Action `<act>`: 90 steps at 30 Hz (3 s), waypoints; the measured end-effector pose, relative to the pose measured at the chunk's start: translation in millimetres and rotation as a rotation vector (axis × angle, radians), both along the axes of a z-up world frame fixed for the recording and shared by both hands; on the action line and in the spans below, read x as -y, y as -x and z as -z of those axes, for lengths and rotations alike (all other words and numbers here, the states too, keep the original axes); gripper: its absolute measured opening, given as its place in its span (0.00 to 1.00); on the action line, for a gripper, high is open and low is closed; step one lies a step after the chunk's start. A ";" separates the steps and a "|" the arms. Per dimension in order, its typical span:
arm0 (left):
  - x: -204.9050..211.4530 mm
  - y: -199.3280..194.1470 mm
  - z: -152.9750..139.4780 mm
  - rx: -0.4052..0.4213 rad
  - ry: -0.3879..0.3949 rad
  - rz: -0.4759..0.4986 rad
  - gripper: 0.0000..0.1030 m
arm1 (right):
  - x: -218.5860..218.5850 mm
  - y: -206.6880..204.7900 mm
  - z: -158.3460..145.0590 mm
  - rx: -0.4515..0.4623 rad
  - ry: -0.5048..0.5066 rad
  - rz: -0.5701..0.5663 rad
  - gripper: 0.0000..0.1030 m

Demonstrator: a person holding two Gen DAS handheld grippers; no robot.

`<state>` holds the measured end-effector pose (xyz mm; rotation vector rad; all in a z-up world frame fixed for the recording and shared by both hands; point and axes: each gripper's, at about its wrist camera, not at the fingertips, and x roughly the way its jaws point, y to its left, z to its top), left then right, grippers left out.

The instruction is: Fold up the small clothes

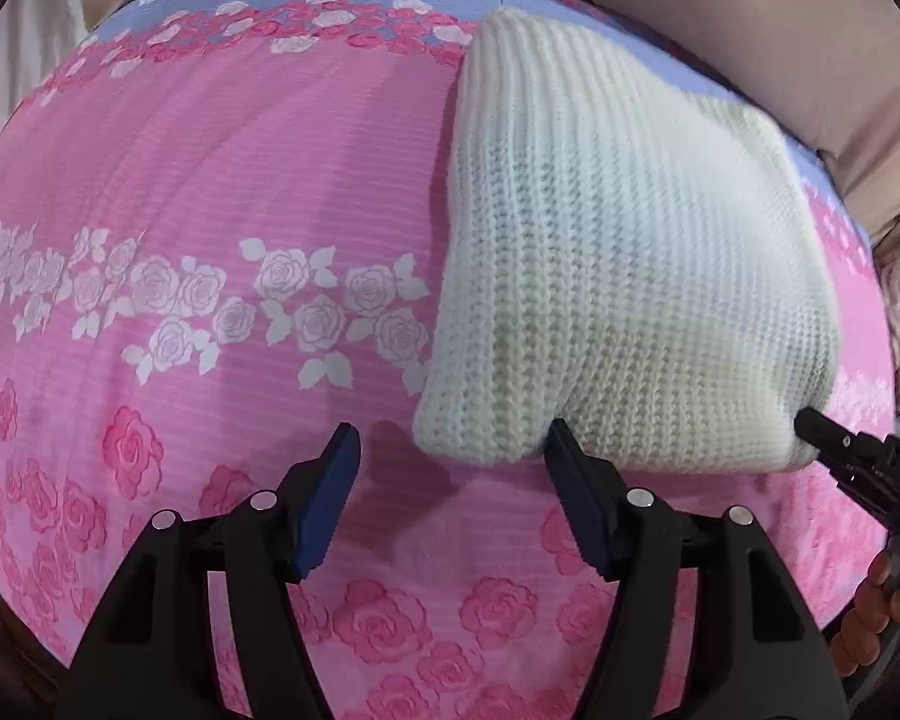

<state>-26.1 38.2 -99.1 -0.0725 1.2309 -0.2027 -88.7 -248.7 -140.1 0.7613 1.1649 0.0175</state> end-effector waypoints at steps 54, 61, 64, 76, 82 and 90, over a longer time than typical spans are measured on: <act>33.9 -80.8 -8.4 0.092 -0.112 0.036 0.76 | -46.4 -88.4 -28.2 -0.033 0.497 -0.192 0.00; 29.2 -35.7 -54.3 0.199 -0.115 0.030 0.76 | -32.0 -49.6 -85.1 0.070 0.396 -0.143 0.04; 22.2 -4.3 -68.9 0.246 -0.117 -0.025 0.87 | -25.0 -25.6 -85.7 0.068 0.374 -0.148 0.05; 5.6 78.9 -54.4 0.254 -0.165 -0.012 0.93 | -59.2 82.1 -56.4 -0.044 0.453 -0.002 0.35; 9.3 92.7 -41.7 0.226 -0.160 0.040 0.93 | -91.0 98.2 -58.2 -0.030 0.496 0.011 0.47; 9.9 96.2 -49.4 0.265 -0.183 0.076 0.93 | -116.4 98.9 -59.5 -0.013 0.509 0.008 0.51</act>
